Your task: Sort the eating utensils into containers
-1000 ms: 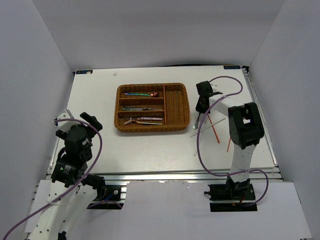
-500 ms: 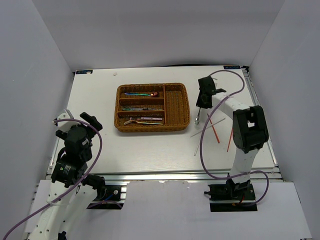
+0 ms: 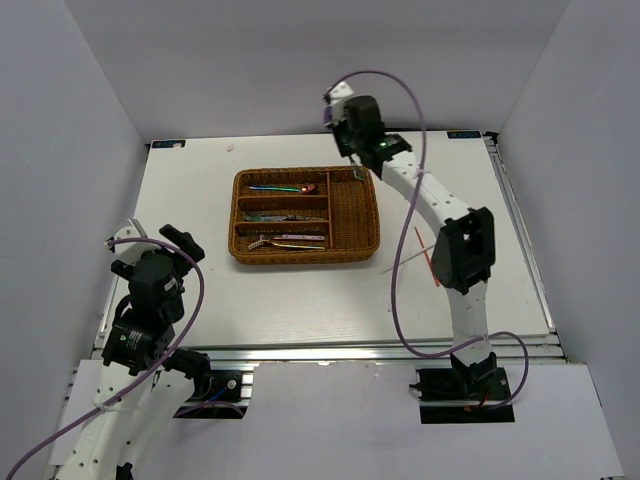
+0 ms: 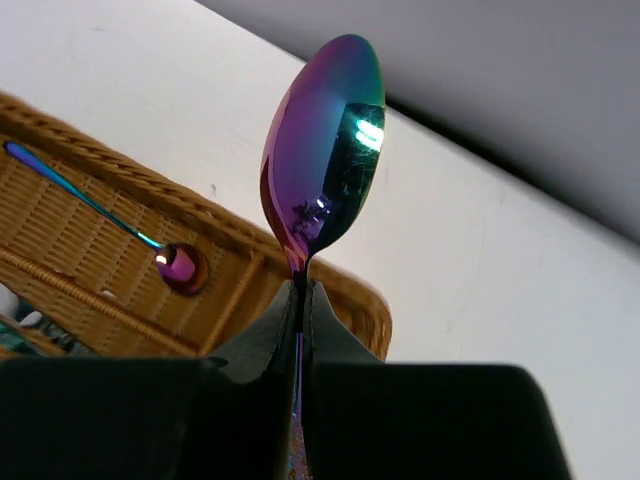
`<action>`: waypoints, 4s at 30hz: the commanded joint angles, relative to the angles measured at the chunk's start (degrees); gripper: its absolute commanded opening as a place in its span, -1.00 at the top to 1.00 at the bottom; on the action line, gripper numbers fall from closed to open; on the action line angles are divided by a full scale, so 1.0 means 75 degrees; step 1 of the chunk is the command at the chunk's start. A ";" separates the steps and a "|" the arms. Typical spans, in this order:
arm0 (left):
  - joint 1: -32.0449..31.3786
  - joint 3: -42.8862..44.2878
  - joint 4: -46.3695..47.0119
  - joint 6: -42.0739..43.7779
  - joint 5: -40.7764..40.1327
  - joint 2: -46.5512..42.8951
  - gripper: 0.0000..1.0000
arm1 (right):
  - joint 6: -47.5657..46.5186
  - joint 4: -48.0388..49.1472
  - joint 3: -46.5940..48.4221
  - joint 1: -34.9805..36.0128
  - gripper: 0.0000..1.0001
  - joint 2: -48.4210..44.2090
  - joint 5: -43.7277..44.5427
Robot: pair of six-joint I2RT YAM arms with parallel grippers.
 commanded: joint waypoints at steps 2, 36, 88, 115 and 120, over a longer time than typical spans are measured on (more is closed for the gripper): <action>-0.0017 0.0002 -0.0008 0.0018 -0.0079 0.0056 -0.96 | -0.3632 0.0970 0.0252 0.0798 1.00 0.0616 -0.0194; 0.0018 -0.0033 0.0086 0.0135 0.0214 -0.0097 -0.96 | -0.5629 0.3562 0.0439 0.1361 0.23 0.2446 -0.3112; 0.0182 0.0471 -0.0406 0.0135 -0.0161 0.1308 -0.97 | 0.5211 -0.0878 -1.0156 0.1502 -0.79 -0.8689 0.3532; 0.0182 0.0131 -0.0161 0.0381 -0.0173 0.1145 -0.96 | 0.5902 -0.1370 -1.1070 0.1502 -0.79 -0.8688 0.2817; 0.0170 0.0120 -0.0137 0.0405 -0.0161 0.1087 -0.96 | 0.6441 -0.1418 -1.1303 0.1479 -0.79 -0.8794 0.3216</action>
